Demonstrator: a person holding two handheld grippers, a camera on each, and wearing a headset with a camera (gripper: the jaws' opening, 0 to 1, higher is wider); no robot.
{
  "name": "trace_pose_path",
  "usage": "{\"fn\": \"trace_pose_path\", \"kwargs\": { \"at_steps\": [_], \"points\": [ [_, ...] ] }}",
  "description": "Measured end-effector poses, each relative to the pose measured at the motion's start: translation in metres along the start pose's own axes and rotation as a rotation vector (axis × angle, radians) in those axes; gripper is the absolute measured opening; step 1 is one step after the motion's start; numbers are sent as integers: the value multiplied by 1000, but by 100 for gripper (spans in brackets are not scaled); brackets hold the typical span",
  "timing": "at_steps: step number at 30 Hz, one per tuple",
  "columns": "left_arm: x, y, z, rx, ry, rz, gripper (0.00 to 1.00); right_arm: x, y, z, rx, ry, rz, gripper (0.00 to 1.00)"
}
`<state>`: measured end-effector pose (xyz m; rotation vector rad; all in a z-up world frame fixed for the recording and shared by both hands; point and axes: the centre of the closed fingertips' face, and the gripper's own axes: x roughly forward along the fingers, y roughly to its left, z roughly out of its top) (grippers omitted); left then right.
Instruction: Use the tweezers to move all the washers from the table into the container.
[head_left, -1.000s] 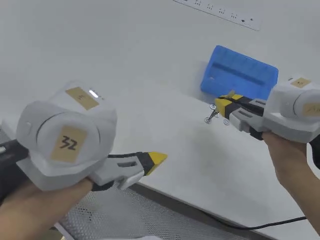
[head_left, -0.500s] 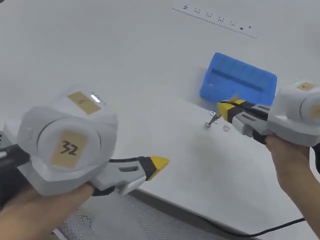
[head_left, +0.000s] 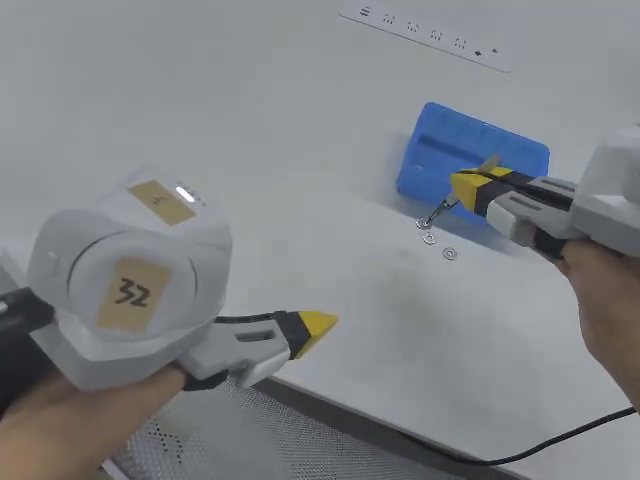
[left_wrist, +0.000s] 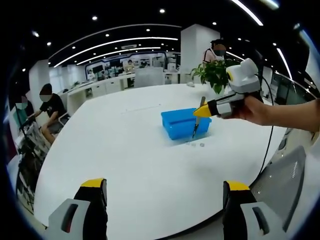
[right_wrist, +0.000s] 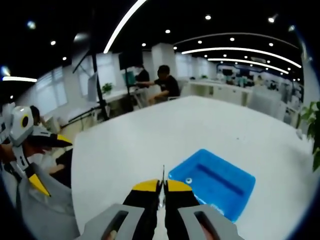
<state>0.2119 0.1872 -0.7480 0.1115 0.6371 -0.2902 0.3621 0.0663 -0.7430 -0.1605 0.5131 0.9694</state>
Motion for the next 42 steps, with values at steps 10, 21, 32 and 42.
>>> {"fn": "trace_pose_path", "kwargs": {
  "at_steps": [10, 21, 32, 42],
  "points": [
    [0, 4, 0, -2, 1, 9, 99, 2, -10, 21, -24, -43, -29, 0],
    [-1, 4, 0, -6, -2, 13, 99, 7, -29, 37, -25, -78, -67, 0],
    [2, 1, -1, 1, 9, 3, 99, 27, -56, 35, 1, -79, -133, 0],
    [3, 3, 0, 3, 10, 5, 99, 49, -64, 17, 1, -41, -151, 0]
  ]
}}
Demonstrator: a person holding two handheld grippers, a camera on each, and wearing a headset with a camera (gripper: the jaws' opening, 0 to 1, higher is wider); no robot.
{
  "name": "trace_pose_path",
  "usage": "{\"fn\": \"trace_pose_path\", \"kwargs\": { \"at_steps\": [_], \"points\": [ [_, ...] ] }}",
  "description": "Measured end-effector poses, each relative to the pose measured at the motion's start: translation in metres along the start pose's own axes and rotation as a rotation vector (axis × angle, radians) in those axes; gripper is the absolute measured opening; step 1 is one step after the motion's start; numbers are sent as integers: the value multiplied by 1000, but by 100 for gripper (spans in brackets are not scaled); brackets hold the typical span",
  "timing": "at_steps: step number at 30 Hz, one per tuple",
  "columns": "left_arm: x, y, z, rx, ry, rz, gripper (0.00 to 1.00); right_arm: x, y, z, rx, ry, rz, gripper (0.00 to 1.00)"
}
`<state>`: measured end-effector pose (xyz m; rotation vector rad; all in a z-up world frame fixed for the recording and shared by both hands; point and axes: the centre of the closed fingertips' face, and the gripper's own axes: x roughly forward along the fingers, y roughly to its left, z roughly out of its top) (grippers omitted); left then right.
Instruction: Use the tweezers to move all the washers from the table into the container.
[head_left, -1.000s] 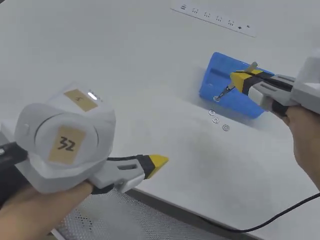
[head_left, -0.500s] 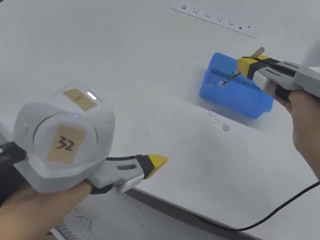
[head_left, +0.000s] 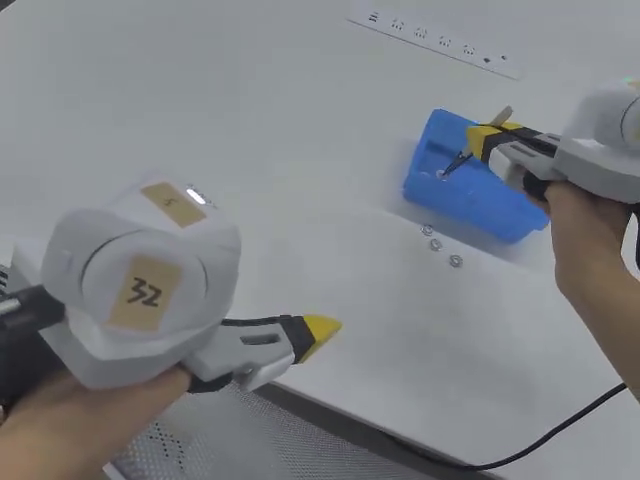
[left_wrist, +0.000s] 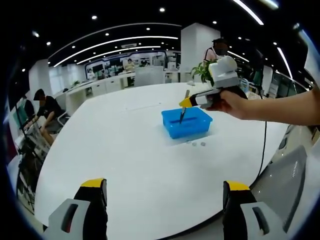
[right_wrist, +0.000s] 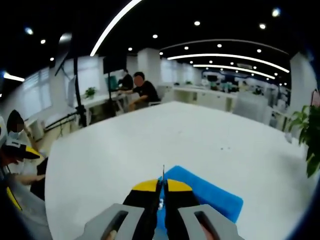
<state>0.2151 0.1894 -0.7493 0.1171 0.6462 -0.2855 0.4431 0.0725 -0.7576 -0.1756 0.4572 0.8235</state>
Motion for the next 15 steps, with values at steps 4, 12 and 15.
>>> {"fn": "trace_pose_path", "kwargs": {
  "at_steps": [4, 12, 15],
  "points": [
    [0, 2, 0, -7, 2, 3, 99, 10, -7, -10, -30, 22, -35, 0],
    [0, 3, -1, -6, 4, 5, 99, 15, -7, -19, -8, 34, -41, 0],
    [1, 2, -2, -9, 6, 2, 99, 15, -6, -21, -11, 38, -44, 0]
  ]
}}
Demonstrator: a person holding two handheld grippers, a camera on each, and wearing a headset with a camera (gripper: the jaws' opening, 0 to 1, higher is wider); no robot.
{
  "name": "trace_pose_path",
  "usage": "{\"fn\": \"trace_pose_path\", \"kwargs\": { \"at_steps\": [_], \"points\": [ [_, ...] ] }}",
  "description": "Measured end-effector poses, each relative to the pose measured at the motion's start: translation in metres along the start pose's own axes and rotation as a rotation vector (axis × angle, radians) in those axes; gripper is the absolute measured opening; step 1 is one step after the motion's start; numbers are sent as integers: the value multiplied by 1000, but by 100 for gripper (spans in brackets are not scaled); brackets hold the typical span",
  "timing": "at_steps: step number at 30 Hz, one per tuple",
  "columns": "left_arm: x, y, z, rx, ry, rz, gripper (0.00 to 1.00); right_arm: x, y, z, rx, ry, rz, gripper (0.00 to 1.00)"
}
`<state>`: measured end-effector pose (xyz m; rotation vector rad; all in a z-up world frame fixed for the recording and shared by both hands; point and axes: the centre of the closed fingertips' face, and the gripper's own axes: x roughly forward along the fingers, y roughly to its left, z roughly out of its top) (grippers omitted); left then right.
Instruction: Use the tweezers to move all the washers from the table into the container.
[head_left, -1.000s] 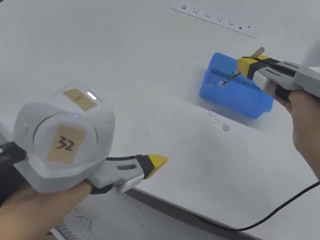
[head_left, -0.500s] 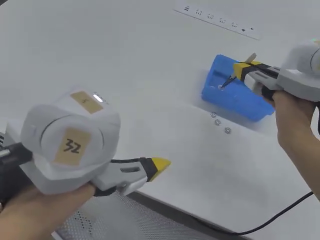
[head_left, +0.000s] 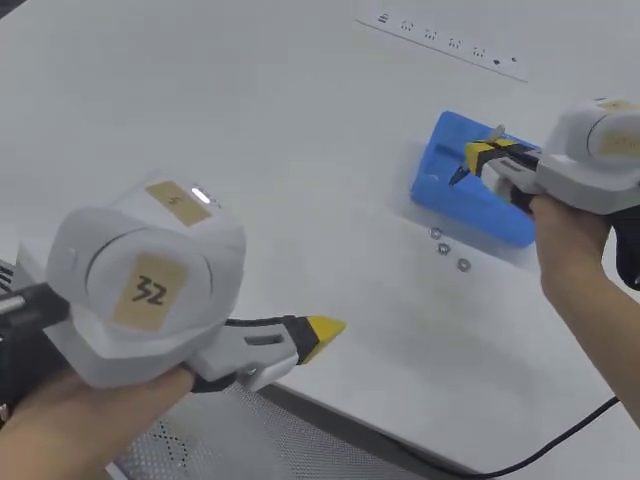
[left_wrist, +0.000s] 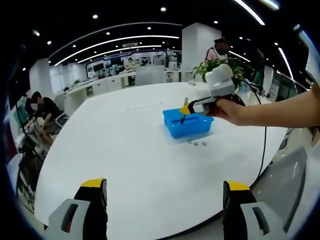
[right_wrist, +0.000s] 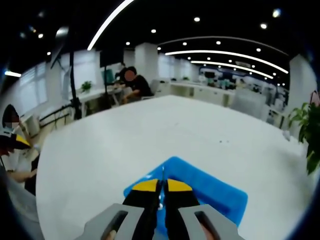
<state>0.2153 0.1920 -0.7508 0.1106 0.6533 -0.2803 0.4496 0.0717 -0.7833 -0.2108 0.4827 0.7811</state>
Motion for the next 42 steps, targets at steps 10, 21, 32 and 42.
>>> {"fn": "trace_pose_path", "kwargs": {
  "at_steps": [10, 21, 32, 42],
  "points": [
    [-1, -1, 0, 0, 2, 0, 99, -2, 2, -5, 1, 9, -7, 1],
    [-4, -2, 1, 9, -3, 0, 99, -13, 2, 13, 32, -41, -18, 1],
    [-3, -5, 5, 10, -9, -8, 99, -60, 23, 43, 88, -176, 14, 1],
    [-1, -6, 4, 13, -5, -16, 99, -70, 38, 17, 74, -136, 46, 1]
  ]
}}
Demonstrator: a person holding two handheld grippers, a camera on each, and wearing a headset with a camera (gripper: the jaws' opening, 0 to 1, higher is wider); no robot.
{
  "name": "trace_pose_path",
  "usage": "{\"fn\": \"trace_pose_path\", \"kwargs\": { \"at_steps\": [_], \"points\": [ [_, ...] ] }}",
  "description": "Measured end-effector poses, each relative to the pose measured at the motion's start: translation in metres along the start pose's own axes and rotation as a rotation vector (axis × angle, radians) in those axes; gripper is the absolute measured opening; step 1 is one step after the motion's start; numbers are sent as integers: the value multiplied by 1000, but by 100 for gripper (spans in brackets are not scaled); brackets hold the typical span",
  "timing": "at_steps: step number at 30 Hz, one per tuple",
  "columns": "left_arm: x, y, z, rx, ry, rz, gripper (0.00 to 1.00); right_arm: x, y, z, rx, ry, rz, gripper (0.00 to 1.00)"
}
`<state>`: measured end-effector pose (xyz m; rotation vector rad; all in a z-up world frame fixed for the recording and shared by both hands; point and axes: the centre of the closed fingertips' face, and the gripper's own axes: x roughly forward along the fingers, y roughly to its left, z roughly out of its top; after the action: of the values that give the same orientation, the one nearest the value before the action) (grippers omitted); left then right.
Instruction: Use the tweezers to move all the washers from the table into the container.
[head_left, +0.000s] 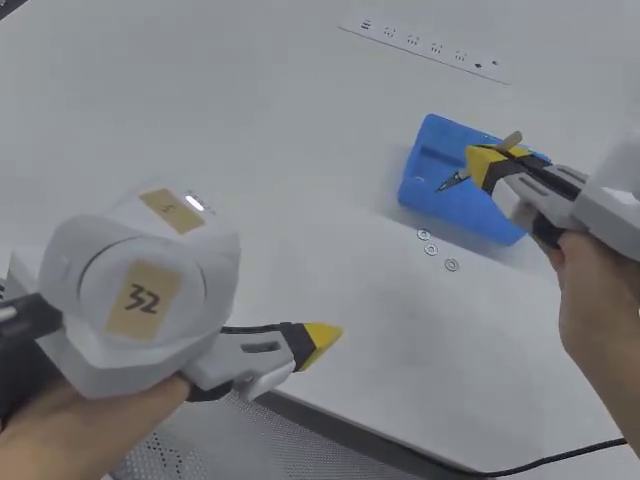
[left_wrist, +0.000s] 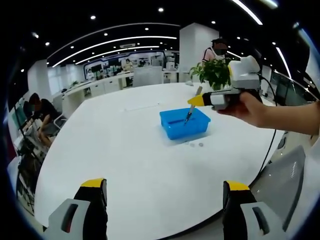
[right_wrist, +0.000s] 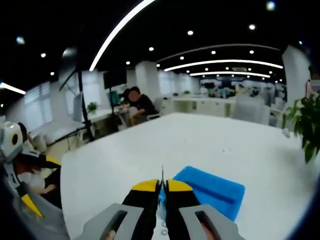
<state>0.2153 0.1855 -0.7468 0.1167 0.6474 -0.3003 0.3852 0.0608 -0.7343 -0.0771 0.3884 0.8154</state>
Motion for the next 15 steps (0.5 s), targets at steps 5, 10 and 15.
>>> {"fn": "trace_pose_path", "kwargs": {
  "at_steps": [5, 10, 15],
  "points": [
    [1, 1, 0, 4, 0, -1, 99, 4, -1, -20, 7, 38, -9, 1],
    [0, 2, -1, 6, 3, 4, 99, 9, -4, -32, 16, 63, -21, 1],
    [-1, 3, -3, 4, 6, 9, 99, 13, -3, -43, 16, 88, -29, 1]
  ]
}}
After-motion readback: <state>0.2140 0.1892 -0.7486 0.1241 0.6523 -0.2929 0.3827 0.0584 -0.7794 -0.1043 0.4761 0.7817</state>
